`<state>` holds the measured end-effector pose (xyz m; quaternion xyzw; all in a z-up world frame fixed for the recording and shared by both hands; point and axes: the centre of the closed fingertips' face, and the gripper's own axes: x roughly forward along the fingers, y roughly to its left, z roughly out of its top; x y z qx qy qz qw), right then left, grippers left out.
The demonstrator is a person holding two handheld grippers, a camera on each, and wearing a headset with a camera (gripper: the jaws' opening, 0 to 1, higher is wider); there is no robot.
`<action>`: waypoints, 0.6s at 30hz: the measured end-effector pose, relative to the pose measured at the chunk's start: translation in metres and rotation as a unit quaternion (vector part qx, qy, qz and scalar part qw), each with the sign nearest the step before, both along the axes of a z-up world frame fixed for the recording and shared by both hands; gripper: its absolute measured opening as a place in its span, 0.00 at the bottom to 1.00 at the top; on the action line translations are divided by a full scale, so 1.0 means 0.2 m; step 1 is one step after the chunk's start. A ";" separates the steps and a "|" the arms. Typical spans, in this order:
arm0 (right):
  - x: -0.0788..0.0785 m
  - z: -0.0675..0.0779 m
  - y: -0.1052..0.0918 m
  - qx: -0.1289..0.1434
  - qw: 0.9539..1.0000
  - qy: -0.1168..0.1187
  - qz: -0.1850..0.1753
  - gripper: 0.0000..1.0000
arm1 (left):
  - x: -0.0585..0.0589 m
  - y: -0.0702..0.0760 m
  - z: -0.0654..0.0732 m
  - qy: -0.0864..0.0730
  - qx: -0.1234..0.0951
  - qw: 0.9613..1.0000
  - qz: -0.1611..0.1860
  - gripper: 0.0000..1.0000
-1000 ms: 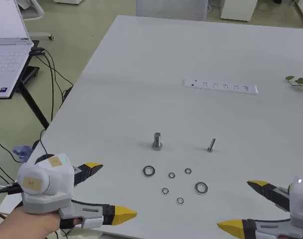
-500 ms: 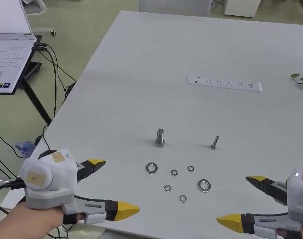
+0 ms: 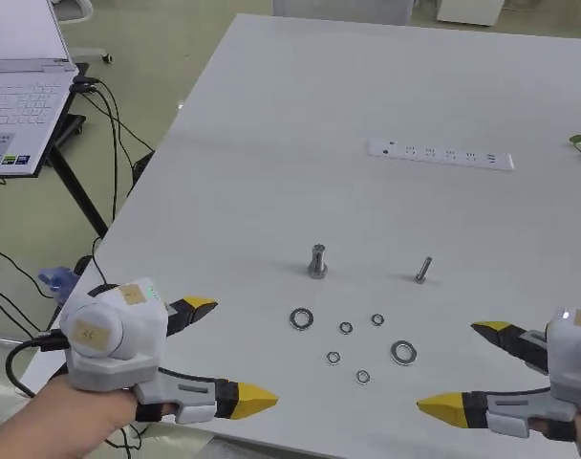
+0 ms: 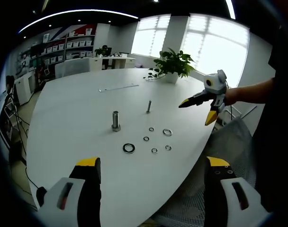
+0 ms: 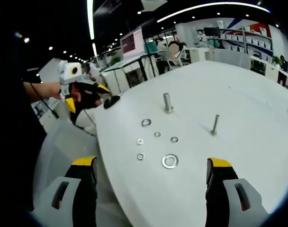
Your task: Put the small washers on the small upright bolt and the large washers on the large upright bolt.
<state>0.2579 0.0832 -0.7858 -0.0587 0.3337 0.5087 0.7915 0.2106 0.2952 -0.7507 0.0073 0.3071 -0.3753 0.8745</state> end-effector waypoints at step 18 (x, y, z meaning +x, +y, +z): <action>0.03 -0.03 0.06 -0.034 0.999 0.000 0.032 0.92 | -0.03 0.00 -0.04 0.004 0.016 1.000 -0.022 0.87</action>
